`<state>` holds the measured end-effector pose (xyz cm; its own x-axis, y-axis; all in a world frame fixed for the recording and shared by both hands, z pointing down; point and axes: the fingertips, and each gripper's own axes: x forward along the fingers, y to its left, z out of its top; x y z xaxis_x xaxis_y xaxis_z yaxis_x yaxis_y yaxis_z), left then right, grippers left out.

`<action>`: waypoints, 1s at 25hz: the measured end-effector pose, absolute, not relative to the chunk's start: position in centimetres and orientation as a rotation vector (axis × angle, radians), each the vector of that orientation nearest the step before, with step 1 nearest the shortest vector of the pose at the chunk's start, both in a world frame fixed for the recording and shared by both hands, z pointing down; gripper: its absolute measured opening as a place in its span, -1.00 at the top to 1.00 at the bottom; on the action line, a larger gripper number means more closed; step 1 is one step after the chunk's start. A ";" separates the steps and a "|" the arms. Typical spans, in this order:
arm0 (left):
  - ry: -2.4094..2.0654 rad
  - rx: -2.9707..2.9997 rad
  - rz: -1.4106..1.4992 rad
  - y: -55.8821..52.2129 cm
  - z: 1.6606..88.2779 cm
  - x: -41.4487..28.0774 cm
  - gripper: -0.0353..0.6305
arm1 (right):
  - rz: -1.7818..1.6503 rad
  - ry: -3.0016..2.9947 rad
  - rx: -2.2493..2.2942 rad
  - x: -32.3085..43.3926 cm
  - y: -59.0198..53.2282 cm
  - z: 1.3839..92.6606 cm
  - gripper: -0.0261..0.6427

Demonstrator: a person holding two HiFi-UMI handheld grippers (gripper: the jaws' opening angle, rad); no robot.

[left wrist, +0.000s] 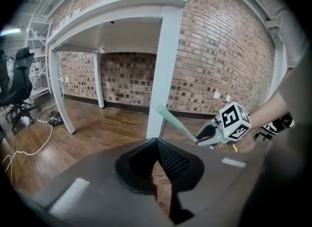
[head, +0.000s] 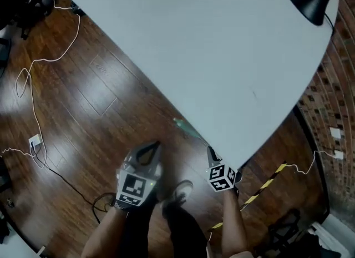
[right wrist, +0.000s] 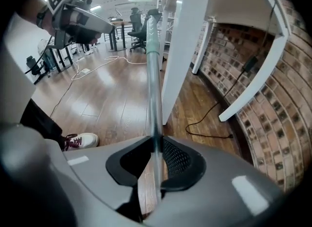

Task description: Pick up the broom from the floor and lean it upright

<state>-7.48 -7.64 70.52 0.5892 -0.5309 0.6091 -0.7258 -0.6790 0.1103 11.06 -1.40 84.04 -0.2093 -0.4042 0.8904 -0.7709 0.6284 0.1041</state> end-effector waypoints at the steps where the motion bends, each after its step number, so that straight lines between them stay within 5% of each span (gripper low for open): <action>1: -1.010 2.480 0.788 -7.5 70.1 -6.9 0.89 | 0.453 -1.833 0.964 11.7 -1.3 83.2 0.66; 25: -0.821 2.624 0.820 -5.3 61.6 6.0 0.89 | 0.451 -1.988 1.452 24.8 -6.6 66.6 0.65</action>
